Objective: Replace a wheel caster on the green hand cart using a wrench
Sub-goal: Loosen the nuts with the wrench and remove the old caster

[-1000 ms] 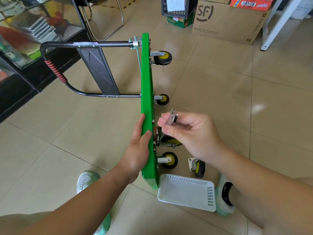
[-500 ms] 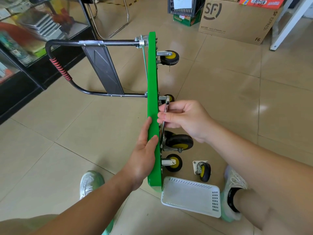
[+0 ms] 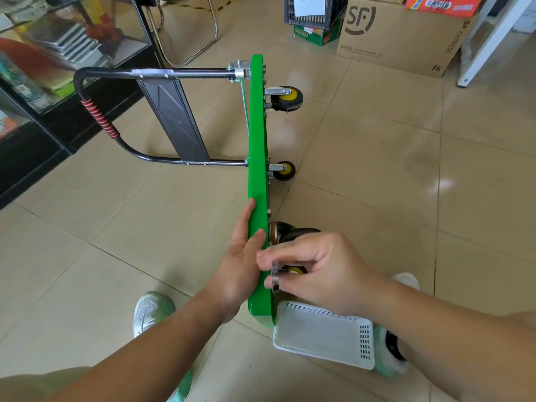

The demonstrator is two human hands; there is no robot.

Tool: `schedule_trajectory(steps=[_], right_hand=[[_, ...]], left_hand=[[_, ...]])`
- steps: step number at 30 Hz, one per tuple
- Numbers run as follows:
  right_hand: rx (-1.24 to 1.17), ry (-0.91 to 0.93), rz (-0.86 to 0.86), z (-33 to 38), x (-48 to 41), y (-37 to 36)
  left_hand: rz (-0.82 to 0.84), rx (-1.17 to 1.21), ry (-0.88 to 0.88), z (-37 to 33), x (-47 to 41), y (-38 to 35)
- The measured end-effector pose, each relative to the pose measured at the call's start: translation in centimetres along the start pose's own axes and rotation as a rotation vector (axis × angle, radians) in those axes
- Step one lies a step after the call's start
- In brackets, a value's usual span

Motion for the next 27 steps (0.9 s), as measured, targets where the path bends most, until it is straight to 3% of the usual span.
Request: schedule_trajectory(steps=[4,8,14,22,27], right_hand=[[0.003,0.086,-0.064,0.3,0.6,0.4],[-0.188,0.020,-0.112,1.6,-0.4,2.1],[-0.213,-0.118,-0.222,0.6,-5.2,3.4],[-0.269,-0.353,-0.150,-1.4,-8.6,1.7],[-0.242,-0.330,-0.097,-1.3,-8.0,1.1]], left_hand=[[-0.004,-0.012,-0.012,0.3,-0.1,-0.1],[-0.044,-0.030,-0.017,0.3,-0.2,-0.2],[-0.058,-0.034,-0.012,0.4,-0.4,-0.1],[-0.046,-0.034,-0.013,0.8,-0.8,-0.1],[-0.037,-0.042,-0.019,0.7,-0.8,0.0]])
Point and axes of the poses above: each hand's wrist, its own x-axis away from the middle knuckle, its own y-axis out of the back of the hand, z = x × y, the point moved 3 cm from there along -x, towards the middle knuckle, and after that the axes turned 12 degrees about -z, right-handed, at the moved point
